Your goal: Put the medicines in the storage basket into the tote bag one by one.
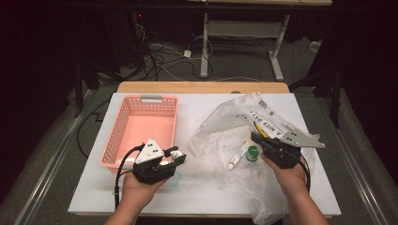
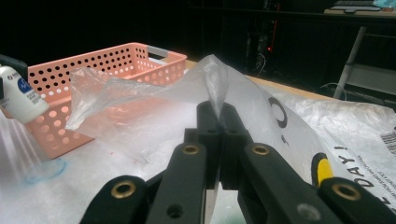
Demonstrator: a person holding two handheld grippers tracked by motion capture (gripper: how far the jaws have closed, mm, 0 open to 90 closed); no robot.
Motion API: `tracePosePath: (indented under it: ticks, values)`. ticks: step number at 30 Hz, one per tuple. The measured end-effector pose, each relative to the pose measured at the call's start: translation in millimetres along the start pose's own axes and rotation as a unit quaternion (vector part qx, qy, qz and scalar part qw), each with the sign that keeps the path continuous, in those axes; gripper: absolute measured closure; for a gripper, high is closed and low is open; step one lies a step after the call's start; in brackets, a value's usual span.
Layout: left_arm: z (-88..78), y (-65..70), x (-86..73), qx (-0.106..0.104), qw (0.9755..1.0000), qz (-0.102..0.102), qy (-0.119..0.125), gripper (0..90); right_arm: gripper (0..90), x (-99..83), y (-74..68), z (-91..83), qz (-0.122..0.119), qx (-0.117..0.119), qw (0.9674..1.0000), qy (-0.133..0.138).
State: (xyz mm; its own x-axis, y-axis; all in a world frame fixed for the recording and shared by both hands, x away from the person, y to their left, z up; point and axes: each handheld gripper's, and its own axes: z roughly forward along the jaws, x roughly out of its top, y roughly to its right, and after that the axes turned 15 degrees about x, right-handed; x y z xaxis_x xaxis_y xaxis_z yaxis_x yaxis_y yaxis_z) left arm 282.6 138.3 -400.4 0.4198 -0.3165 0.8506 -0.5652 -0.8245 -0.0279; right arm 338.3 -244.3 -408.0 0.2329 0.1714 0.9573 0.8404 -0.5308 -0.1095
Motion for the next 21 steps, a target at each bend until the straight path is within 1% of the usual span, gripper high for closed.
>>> tracePosePath:
  ticks: [6, 9, 13, 16, 21]
  values:
    - [8.4, 16.1, -1.8, -0.013, 0.9997, 0.019, -0.010, 57.9, 90.0, -0.1, -0.6, -0.4, 0.001, -0.001, 1.0000, 0.000]
    - [14.1, 23.4, -3.7, -0.013, 0.9993, 0.033, -0.016, 57.9, 90.0, -0.5, -0.4, -0.4, 0.002, -0.003, 1.0000, 0.000]
    - [20.7, 31.5, -7.3, -0.015, 0.9988, 0.042, -0.022, 57.9, 90.0, -0.4, -1.0, -0.1, 0.001, -0.002, 1.0000, 0.000]
    - [26.1, 34.7, -8.8, -0.023, 0.9986, 0.041, -0.026, 58.0, 90.0, -0.6, -1.4, 0.0, -0.001, -0.002, 1.0000, -0.002]
    - [36.7, 40.2, -10.3, -0.027, 0.9984, 0.042, -0.028, 57.9, 90.0, -1.8, -1.4, 1.8, -0.001, 0.001, 1.0000, -0.006]
